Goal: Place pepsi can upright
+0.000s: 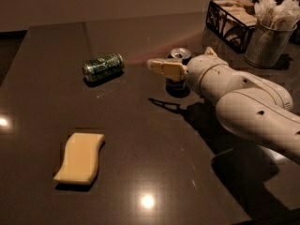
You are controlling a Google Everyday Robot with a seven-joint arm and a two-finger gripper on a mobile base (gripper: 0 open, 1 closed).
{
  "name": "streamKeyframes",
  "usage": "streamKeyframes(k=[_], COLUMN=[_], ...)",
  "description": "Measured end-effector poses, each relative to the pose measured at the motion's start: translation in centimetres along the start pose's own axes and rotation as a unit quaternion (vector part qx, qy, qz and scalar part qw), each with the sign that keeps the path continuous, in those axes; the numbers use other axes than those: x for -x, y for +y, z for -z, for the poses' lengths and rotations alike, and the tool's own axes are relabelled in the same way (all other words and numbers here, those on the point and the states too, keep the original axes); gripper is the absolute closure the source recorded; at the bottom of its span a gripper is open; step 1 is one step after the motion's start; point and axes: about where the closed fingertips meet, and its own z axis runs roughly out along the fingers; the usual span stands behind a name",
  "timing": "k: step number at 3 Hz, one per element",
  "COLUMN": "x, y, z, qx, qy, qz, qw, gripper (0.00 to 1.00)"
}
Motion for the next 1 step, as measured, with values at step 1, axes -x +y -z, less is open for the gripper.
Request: streamKeyframes(k=[1], x=[-0.01], y=[-0.01], z=[0.00], qx=[0.000], qy=[0.000], qz=[0.000], qw=[1.0000], gripper=[0.00])
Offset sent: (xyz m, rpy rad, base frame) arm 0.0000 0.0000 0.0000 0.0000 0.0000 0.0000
